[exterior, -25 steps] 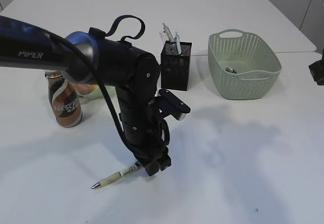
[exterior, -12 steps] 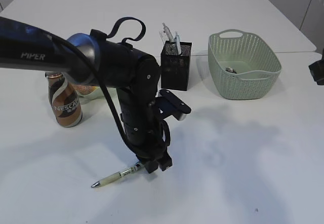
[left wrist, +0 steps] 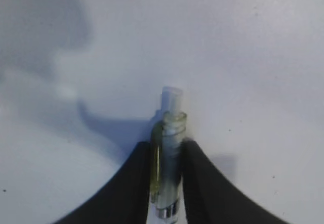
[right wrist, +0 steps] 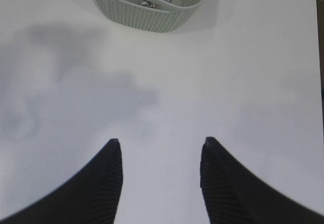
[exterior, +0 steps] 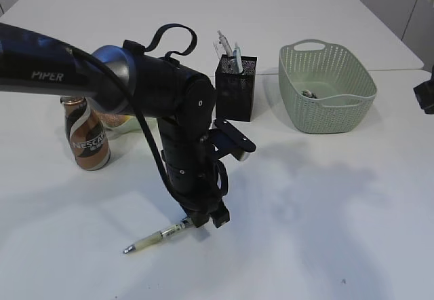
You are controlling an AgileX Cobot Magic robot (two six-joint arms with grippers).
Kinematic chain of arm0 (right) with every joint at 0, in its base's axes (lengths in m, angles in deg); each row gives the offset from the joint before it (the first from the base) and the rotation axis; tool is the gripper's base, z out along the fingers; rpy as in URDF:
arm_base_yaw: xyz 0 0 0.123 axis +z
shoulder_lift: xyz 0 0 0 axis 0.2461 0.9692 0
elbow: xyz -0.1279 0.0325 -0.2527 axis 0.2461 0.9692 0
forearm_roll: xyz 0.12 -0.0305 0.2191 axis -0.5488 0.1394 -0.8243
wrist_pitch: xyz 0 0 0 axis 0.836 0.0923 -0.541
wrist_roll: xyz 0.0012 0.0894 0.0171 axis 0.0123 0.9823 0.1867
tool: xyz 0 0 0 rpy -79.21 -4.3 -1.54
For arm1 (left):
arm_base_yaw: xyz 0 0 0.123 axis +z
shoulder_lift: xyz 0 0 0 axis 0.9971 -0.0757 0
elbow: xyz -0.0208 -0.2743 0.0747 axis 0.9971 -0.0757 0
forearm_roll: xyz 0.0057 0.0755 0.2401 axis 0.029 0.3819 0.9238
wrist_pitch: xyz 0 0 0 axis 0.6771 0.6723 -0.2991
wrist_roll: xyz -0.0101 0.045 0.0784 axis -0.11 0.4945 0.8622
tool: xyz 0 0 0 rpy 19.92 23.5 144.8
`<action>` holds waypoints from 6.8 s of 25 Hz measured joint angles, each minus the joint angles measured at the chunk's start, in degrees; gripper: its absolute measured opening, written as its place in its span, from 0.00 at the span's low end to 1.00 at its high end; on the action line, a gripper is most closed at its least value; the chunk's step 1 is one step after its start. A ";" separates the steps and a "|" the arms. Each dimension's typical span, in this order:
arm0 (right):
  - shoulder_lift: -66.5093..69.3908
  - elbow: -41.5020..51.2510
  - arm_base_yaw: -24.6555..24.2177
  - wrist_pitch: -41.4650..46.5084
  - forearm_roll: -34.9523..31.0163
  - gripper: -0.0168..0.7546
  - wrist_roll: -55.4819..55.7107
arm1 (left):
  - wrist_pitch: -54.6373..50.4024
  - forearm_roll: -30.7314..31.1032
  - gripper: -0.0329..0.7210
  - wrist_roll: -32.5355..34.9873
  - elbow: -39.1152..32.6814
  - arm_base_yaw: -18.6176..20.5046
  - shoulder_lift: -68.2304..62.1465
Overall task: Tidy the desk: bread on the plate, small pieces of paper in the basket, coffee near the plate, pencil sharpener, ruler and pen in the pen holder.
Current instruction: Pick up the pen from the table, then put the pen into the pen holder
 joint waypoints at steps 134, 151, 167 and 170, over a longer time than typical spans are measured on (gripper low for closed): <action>0.00 0.26 0.00 -7.40 1.63 0.54 -0.33 | 2.90 -99.40 0.16 100.50 31.04 23.87 -14.18; 0.00 0.26 0.00 -7.50 1.53 0.54 -0.42 | 4.54 -99.27 0.21 100.50 31.26 23.77 -16.62; 0.00 0.26 0.00 -7.50 1.18 0.54 -0.42 | 3.09 -99.27 0.42 100.50 31.26 23.09 -16.62; 0.00 0.26 0.00 -7.50 1.18 0.54 -0.42 | 3.09 -99.27 0.42 100.50 31.26 23.09 -16.62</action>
